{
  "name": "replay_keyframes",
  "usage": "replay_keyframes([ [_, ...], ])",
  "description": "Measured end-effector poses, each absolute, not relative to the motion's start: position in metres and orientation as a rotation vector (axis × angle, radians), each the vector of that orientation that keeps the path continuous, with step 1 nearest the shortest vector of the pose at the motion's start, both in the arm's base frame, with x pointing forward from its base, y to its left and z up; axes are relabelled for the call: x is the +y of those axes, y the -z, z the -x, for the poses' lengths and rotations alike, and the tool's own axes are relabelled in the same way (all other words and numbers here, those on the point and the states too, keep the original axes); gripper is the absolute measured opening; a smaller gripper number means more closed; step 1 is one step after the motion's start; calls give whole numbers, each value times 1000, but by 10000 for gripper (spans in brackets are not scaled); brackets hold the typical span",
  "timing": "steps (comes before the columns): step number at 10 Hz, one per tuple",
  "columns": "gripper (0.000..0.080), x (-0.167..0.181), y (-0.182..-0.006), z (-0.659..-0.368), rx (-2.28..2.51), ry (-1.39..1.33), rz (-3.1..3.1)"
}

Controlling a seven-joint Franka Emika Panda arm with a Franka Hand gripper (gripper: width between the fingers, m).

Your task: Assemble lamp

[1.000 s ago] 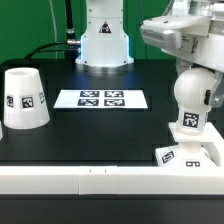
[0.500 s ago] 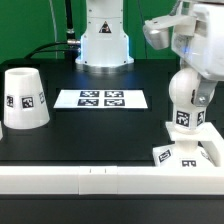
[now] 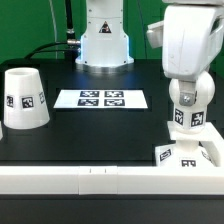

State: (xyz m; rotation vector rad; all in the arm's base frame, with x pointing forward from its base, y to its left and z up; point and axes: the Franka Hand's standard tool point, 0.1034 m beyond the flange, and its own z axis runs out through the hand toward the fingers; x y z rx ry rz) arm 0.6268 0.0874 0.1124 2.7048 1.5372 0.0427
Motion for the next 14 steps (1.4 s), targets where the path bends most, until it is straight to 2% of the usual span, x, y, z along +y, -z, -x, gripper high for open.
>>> replay_keyframes([
  [12,577,86,-114,-633,56,-111,-3162],
  [14,577,86,-114,-633,-58,-109,-3161],
])
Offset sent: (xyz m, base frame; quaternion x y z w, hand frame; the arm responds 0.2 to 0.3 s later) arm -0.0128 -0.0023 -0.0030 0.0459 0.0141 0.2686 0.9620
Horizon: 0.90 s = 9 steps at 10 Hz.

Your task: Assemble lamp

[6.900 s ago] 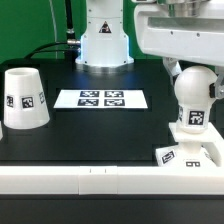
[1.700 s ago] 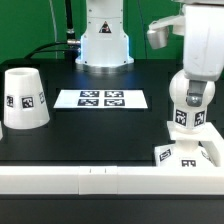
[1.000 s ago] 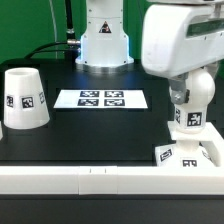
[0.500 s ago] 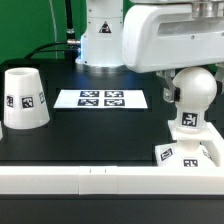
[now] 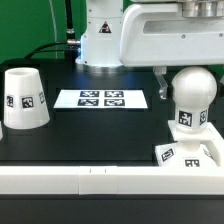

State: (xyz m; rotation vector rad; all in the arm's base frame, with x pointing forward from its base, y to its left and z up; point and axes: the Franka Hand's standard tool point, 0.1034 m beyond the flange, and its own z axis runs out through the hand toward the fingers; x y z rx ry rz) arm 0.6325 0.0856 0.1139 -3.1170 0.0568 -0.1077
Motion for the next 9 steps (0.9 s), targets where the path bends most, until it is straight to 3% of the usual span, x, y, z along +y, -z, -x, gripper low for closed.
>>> replay_keyframes([
  [9,577,84,-112,-630,970,63,2929],
])
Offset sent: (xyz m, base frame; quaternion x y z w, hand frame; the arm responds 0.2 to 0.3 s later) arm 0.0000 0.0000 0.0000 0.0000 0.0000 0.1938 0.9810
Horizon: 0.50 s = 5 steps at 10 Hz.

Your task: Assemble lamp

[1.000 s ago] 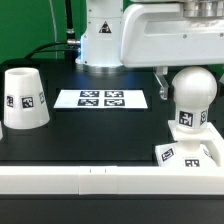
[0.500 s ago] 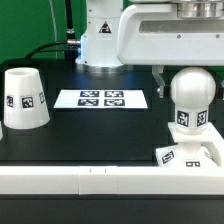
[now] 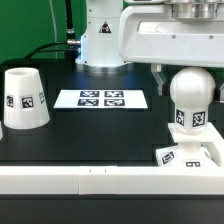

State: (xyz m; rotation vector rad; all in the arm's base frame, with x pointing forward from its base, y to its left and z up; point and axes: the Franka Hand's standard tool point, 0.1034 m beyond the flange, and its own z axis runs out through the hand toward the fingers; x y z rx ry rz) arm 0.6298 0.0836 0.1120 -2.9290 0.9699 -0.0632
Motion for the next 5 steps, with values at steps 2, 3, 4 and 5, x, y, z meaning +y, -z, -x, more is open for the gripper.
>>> replay_keyframes([
  [2,577,85,-111,-629,1262,27,2789],
  [3,577,87,-110,-628,1442,0,2682],
  [4,577,88,-110,-628,1529,-14,2621],
  [5,578,87,-109,-627,1634,-35,2544],
])
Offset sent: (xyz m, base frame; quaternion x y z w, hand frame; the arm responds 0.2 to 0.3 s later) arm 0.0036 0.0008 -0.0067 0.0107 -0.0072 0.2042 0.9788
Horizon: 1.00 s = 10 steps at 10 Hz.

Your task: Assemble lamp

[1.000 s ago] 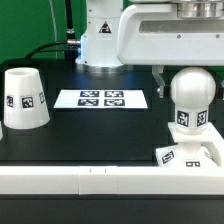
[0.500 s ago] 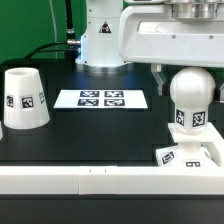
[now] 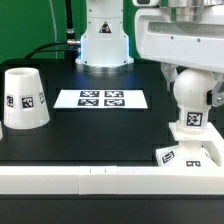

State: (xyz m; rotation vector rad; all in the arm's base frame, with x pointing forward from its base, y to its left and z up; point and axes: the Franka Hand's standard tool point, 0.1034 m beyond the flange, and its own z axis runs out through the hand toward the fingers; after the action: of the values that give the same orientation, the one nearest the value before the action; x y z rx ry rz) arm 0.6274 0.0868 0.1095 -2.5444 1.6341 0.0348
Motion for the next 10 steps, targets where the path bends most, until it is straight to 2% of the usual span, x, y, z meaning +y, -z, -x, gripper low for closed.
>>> replay_keyframes([
  [6,578,91,-113,-624,2092,-138,2165],
  [8,677,96,-113,-624,2113,-152,2126],
  [10,693,97,-113,-623,2064,-158,2178],
])
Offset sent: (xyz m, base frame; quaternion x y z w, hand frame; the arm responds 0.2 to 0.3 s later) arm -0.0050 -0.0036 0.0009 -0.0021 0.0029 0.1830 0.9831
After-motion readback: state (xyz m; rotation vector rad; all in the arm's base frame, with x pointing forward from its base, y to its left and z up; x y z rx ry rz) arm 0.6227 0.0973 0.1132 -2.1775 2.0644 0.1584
